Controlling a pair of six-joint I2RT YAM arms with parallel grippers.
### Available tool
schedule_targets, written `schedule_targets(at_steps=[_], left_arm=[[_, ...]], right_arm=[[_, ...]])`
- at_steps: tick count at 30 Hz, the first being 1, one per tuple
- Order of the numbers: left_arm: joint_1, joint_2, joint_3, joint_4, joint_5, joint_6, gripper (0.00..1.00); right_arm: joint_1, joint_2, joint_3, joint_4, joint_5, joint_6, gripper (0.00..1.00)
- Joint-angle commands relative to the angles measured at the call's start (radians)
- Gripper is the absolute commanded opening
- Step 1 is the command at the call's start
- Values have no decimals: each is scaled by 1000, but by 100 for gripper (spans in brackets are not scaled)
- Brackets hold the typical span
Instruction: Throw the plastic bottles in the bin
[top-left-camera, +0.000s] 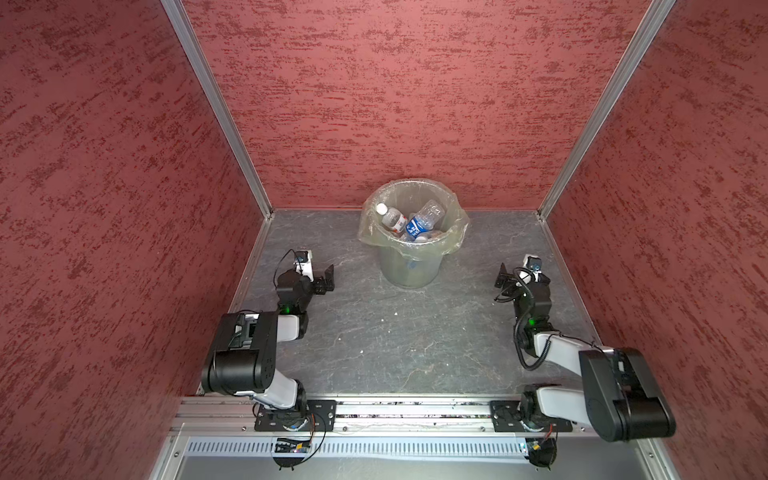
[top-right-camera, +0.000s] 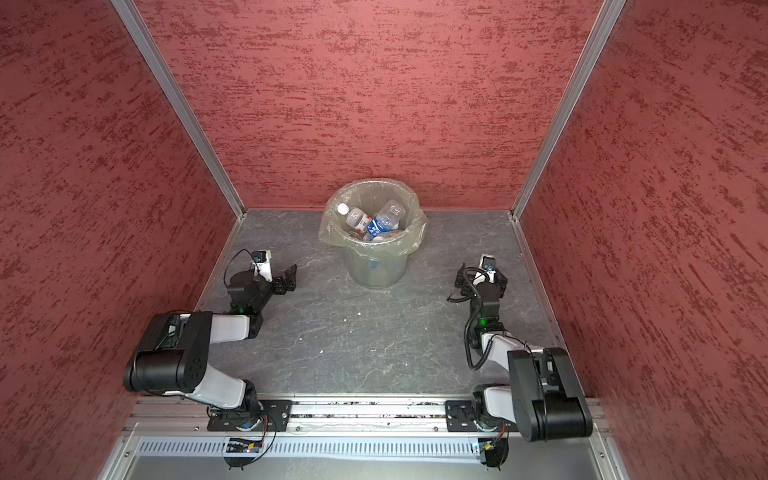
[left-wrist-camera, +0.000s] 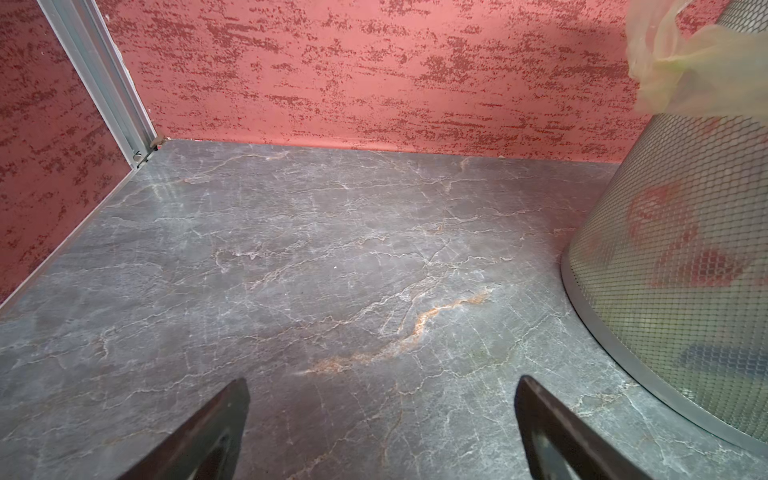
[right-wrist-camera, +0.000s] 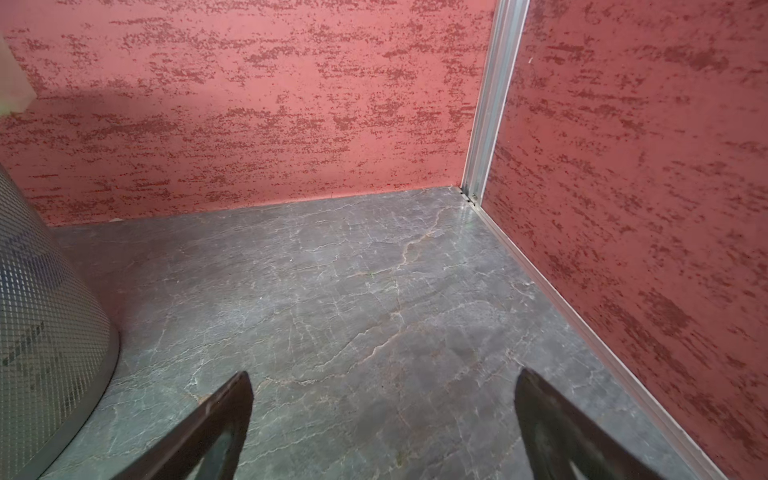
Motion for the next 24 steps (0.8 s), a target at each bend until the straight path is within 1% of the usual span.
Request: schedule_targets(at_steps=[1,5,6,7,10,12,17,23,24], left_arm=[[-1,3,-7,32,-7,-11,99],[0,3,-7,31,-7,-12,100],[0,3,-7,31,-8,-11,99],[-1,3,-6,32,-8,-11,99],[0,3,-7,32,-8,-11,99],[-1,4,-7,32,-7,-11,99],[-1,4,-7,32,-7,-11,99],[-1,3,-7,32,-8,-11,99],[0,3,-7,32,-8,-12,99]], right_arm=[[3,44,4,136,-18,-39,98],[3,118,13,179,-15,-42,98],[2,156,12,204,-5,-38,98],[1,163,19,203,6,-30,99],[-7,164,31,172,-13,-23,98],[-15,170,48,146,-34,-20,98],[-84,191,124,19,-162,24,98],[-90,188,116,27,-177,26,98],[-90,186,100,56,-194,19,98]])
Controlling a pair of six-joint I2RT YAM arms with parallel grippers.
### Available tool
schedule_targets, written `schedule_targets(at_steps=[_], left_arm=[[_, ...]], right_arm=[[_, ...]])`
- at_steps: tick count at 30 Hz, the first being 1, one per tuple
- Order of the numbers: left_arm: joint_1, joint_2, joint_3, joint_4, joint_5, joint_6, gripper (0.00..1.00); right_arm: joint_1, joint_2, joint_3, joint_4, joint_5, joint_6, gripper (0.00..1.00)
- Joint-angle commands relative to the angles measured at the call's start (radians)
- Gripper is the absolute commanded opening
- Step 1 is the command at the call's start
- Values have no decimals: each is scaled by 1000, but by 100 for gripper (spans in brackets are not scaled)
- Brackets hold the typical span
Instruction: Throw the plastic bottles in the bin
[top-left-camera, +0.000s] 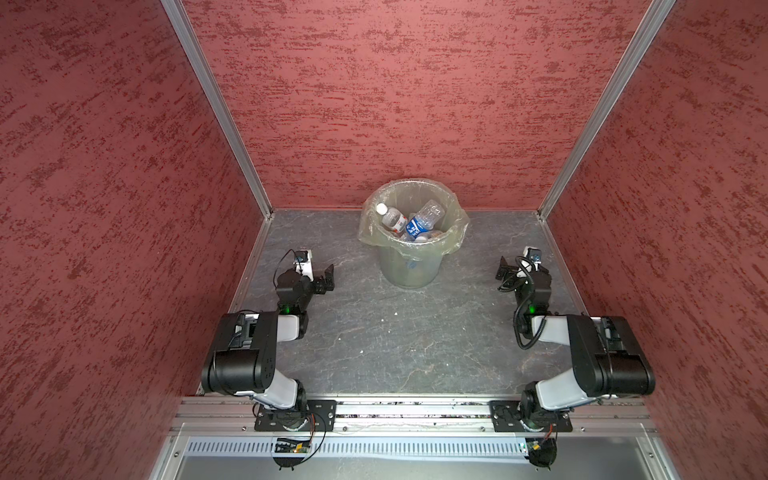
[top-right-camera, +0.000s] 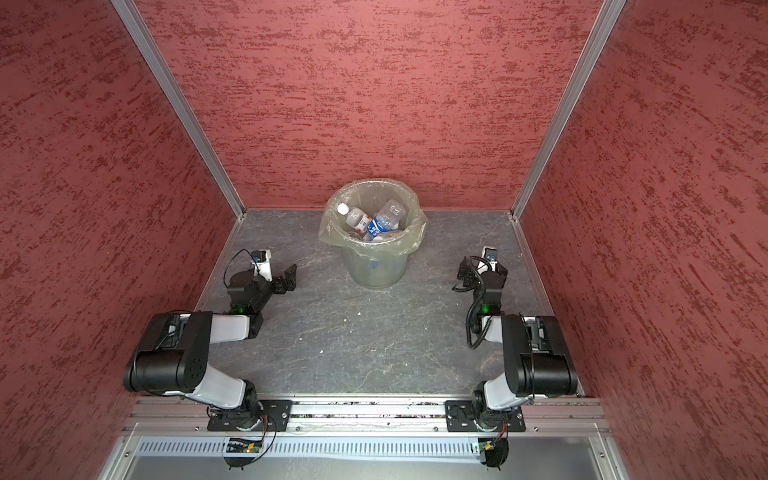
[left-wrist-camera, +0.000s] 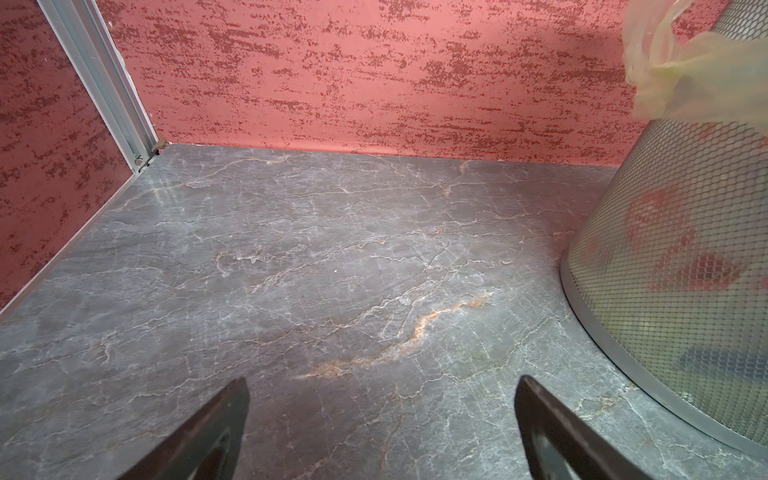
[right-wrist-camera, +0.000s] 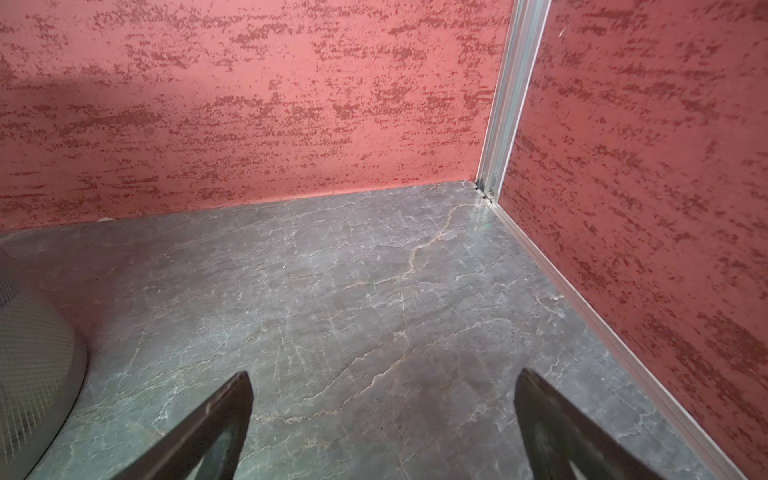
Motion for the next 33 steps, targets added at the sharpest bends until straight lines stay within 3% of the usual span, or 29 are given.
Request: schedule_targets(at_steps=[1,4,19,22,27,33], left_arm=[[-1,3,-7,23,-7,-12,99],[-1,4,-8,24,-7,-12,100],[-1,4,-8,25,-8,-9,99],[-1,3,-7,25,-7,-11,99],[-1,3,-7,25,-8,-10,99],[-1,3,-7,26,-7,-10,99]], right_arm=[[-5,-1,-34,46,-66,0,98],[-9,44,-130,264,-107,-12,98],[-13,32,-136,256,-106,-9,99],[-13,34,-182,343,-151,-23,99],[-21,34,-139,263,-183,-20,99],[-21,33,-153,290,-158,-18,99]])
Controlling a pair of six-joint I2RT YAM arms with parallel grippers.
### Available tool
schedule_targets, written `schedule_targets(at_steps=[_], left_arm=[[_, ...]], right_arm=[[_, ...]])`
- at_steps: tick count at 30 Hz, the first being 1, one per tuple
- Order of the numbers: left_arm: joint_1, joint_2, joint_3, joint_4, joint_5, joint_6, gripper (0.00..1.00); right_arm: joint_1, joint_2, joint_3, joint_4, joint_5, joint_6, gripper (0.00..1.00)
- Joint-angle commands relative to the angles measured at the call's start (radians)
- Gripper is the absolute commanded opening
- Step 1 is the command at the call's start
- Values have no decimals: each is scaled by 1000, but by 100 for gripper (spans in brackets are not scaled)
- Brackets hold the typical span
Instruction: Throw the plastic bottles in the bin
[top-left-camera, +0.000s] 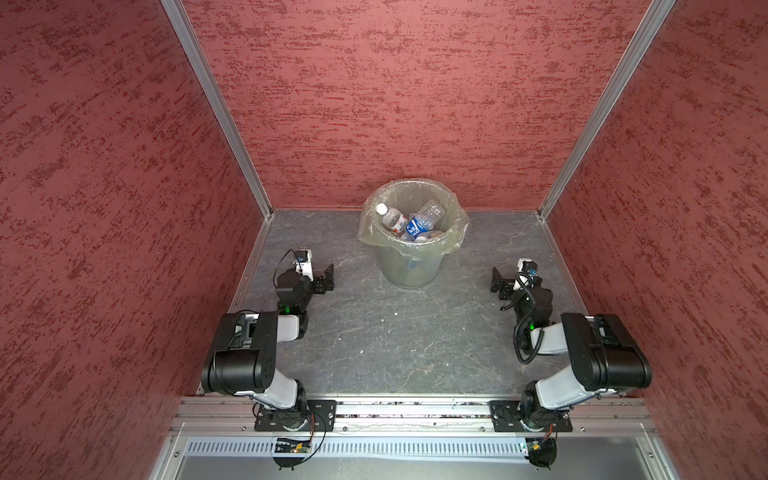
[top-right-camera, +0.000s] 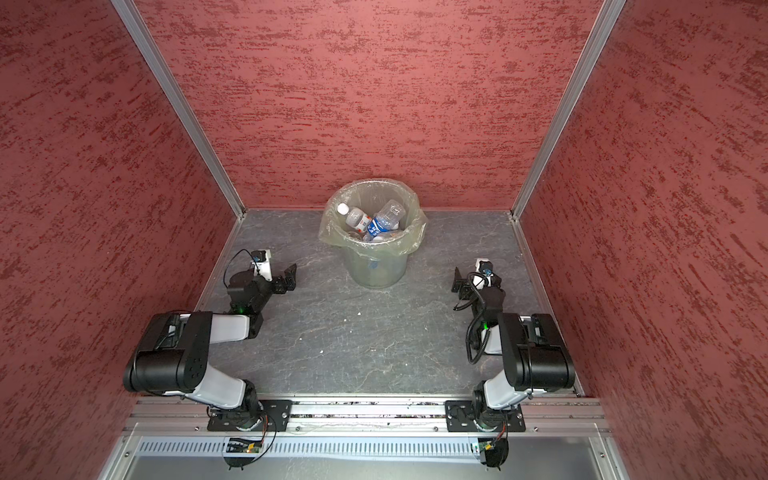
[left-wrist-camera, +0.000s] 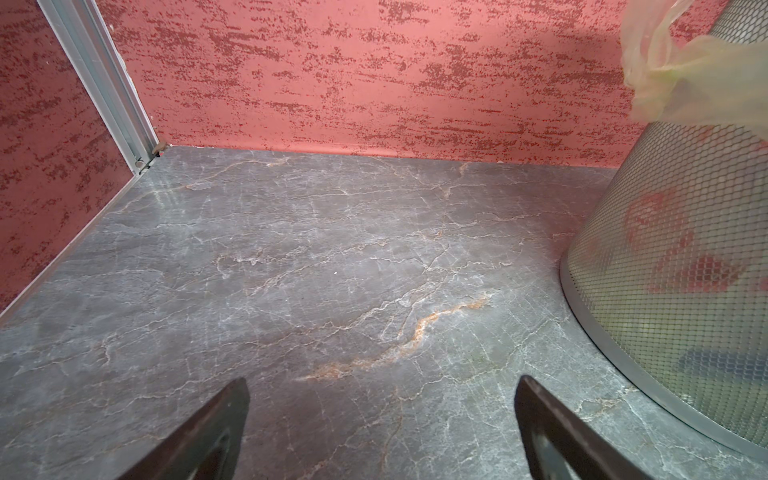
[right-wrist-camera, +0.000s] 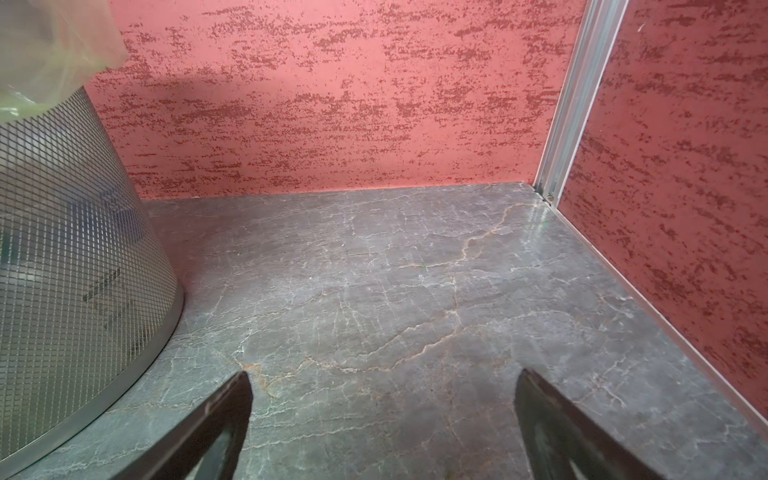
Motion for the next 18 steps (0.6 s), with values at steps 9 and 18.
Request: schedule_targets(at_steps=[9,18], left_arm=[[-1,3,-7,21,-7,-12,99],[-1,4,-9,22,-8,-12,99]], right_arm=[[-5,-6,-1,37,5,-5,99],[-5,-5,-1,35,6,-5,99]])
